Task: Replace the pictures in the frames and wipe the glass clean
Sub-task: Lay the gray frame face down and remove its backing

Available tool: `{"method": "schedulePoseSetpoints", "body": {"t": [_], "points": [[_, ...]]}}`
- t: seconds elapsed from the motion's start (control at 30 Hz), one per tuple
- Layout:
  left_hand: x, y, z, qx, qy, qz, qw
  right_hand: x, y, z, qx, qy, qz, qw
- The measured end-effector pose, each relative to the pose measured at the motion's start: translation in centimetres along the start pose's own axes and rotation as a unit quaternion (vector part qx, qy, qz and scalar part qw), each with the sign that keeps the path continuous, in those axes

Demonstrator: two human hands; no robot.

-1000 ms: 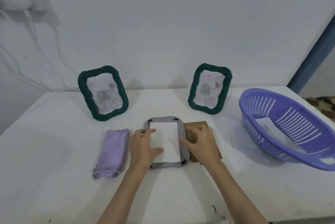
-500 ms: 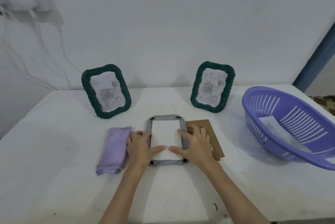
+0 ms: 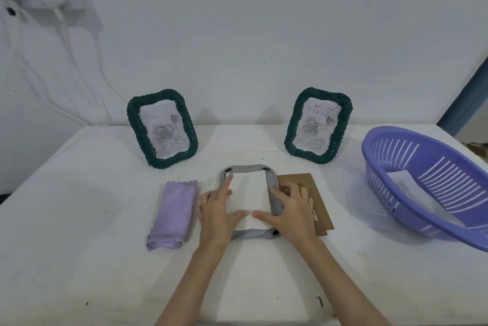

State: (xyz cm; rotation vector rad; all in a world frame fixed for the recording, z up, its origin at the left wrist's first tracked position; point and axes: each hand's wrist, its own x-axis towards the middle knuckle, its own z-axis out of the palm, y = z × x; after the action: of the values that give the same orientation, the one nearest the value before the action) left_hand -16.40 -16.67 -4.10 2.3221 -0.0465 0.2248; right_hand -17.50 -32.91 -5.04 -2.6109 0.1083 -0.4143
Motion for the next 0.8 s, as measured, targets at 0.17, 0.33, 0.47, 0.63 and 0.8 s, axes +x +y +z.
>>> {"method": "schedulePoseSetpoints", "body": {"t": [0.17, 0.33, 0.47, 0.63, 0.8], "points": [[0.3, -0.2, -0.1, 0.025, -0.009, 0.005, 1.000, 0.1, -0.1, 0.0, 0.017, 0.041, -0.017, 0.999], [0.4, -0.5, 0.3, -0.005, -0.001, -0.017, 1.000, 0.5, 0.0, -0.5, 0.049, -0.015, 0.014, 0.999], [0.6, -0.2, 0.0, -0.036, 0.006, -0.026, 0.999, 0.8, 0.3, -0.7, 0.094, -0.029, 0.044, 0.994], [1.5, -0.1, -0.5, -0.080, 0.006, -0.067, 0.995, 1.4, 0.1, -0.7, 0.098, -0.048, 0.083, 0.991], [1.2, -0.3, -0.9, -0.105, 0.023, -0.065, 0.992, 1.2, 0.1, -0.6, 0.066, -0.052, 0.060, 0.995]]}}
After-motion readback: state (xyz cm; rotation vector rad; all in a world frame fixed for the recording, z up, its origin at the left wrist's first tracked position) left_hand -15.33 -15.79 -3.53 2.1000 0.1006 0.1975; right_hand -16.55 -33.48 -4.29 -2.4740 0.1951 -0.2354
